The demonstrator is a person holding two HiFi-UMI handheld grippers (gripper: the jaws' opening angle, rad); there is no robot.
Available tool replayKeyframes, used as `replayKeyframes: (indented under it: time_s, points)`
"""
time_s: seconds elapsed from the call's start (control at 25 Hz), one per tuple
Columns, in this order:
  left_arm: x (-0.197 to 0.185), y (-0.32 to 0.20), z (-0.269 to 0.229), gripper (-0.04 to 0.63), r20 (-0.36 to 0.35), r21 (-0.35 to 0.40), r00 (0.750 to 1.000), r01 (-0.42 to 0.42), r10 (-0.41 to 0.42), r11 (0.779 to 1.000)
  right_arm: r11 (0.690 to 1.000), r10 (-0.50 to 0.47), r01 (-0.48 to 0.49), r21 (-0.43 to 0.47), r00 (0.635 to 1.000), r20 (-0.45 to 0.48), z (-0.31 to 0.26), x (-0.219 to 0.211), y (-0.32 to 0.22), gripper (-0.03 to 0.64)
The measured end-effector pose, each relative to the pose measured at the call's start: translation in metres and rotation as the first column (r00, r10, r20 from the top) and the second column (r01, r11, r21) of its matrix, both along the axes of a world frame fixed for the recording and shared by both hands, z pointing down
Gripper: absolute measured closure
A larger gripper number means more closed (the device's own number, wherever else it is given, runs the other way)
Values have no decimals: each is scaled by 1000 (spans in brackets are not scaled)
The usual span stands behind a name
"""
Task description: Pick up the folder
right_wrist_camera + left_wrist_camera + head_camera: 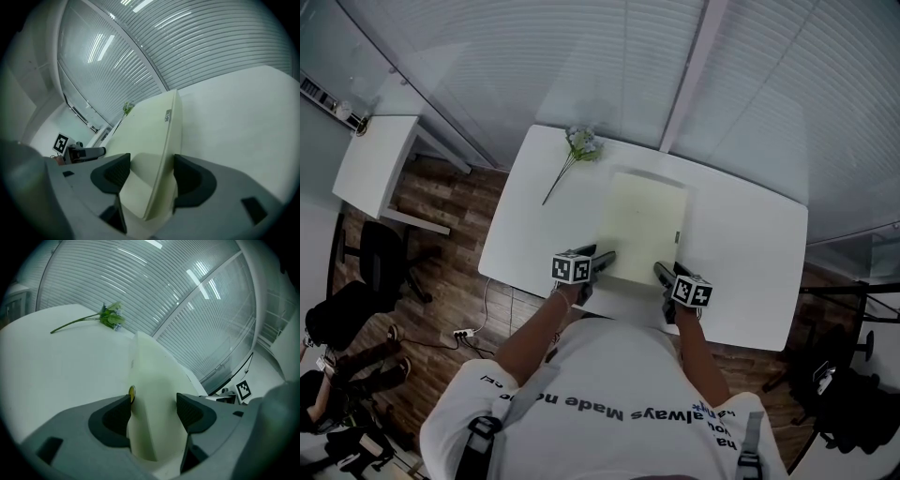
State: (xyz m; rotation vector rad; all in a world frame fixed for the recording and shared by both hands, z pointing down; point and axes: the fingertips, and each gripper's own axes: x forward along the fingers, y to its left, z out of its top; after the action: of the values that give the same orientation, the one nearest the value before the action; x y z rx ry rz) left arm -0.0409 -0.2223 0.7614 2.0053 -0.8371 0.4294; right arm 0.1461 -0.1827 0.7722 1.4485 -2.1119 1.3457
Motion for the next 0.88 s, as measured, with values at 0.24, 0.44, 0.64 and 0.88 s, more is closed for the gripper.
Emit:
replayKeyframes:
  time_s: [0.24, 0.44, 0.64, 0.88]
  points:
    - [-1, -3, -5, 302, 30, 29, 1000, -7, 6, 1000, 1000, -6, 6, 5, 1000, -9, -6, -3, -1, 330]
    - [0, -2, -13, 304, 42, 53, 999, -3, 1, 999, 1000, -13, 14, 24, 1000, -15, -14, -3, -1, 331]
    - [0, -3, -19, 305, 35, 72, 999, 5, -7, 997, 998, -27, 29, 54, 999, -38, -25, -2, -6, 333]
    - [2, -3, -34, 307, 35, 113, 999, 10, -14, 994, 995, -36, 40, 87, 998, -53, -40, -2, -6, 333]
